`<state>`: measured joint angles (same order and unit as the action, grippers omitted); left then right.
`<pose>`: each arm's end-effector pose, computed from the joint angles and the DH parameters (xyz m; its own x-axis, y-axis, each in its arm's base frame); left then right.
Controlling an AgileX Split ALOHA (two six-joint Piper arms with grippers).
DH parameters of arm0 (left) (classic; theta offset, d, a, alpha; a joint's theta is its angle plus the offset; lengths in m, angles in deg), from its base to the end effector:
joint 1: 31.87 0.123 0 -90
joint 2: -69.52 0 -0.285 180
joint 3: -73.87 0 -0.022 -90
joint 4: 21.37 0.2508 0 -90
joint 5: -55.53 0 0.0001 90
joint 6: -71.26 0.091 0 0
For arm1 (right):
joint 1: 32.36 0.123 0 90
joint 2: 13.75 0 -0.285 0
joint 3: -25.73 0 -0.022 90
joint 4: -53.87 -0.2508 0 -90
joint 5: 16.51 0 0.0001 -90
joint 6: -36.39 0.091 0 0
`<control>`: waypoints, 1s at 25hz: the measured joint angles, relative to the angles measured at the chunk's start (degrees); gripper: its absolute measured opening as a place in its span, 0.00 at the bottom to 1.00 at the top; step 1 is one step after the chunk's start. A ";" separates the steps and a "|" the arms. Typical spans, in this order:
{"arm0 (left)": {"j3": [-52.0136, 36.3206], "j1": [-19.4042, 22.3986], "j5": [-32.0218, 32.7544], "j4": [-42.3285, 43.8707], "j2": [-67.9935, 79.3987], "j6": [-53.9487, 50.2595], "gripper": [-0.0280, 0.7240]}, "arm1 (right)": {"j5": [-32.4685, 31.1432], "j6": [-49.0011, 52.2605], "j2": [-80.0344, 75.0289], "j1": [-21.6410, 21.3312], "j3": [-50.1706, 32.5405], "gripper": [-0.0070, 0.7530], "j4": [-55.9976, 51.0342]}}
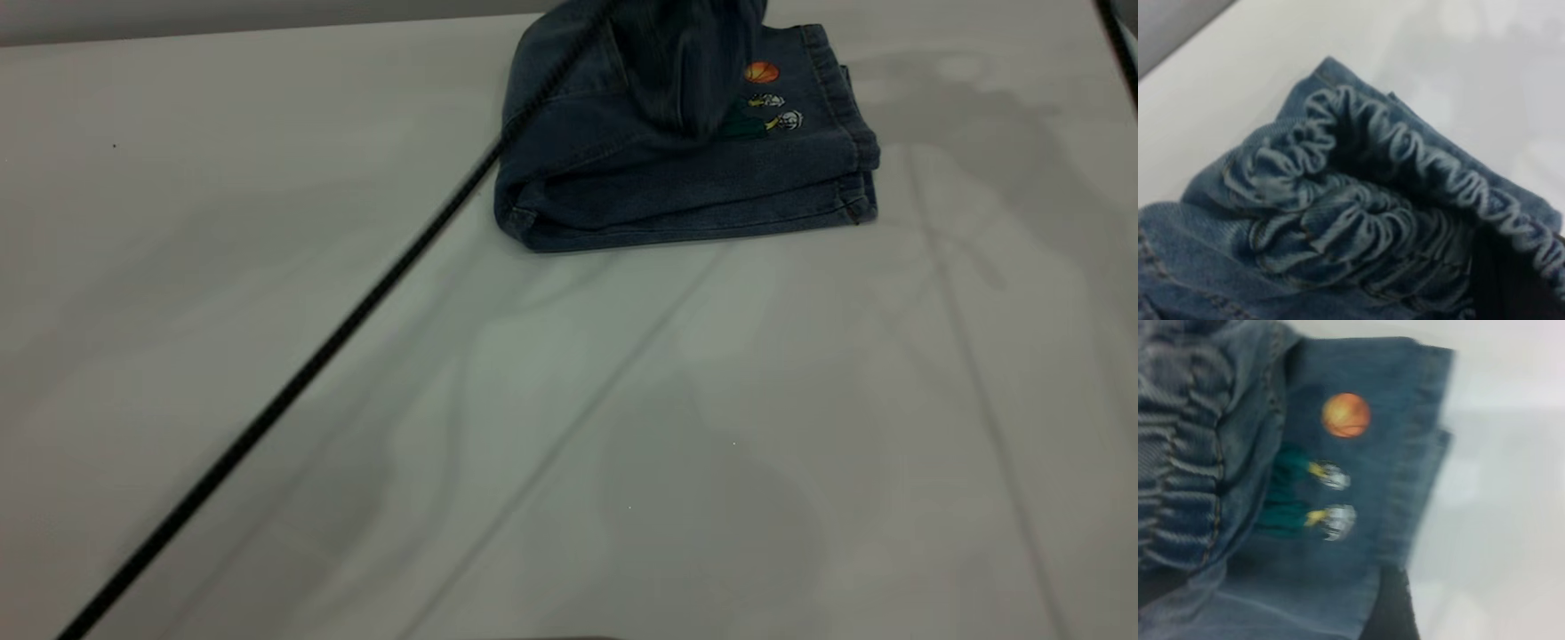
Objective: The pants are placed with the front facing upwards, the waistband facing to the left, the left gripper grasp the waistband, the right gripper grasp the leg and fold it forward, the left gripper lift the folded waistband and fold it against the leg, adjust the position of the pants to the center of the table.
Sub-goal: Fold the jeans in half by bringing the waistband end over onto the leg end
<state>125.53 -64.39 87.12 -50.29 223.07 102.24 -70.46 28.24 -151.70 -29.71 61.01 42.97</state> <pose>0.4702 -0.3271 0.1629 -0.4725 0.4167 -0.7766 0.7345 0.6731 -0.0857 0.4963 0.0369 0.1981 -0.9099 -0.0712 -0.4087 -0.1343 0.9827 0.1278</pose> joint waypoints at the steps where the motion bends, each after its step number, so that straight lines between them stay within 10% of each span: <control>1: 0.00 -0.33 -1.16 -0.43 0.91 0.07 0.10 | -0.21 0.28 0.19 -0.54 0.00 0.68 0.47; 7: 0.00 -2.23 -4.94 -4.24 3.27 2.67 0.21 | -1.89 0.90 0.77 -2.28 0.00 0.68 1.19; 17: 0.00 -2.78 -2.31 -4.25 1.52 4.29 0.79 | -2.20 1.02 1.24 -2.33 0.00 0.68 1.19; 25: 0.18 -0.22 13.17 17.41 -5.74 -6.10 0.81 | -4.22 1.08 4.24 -2.33 0.00 0.68 0.24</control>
<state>125.71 -64.60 100.29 -32.87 217.33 96.14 -74.68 29.32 -147.46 -32.04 61.01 43.21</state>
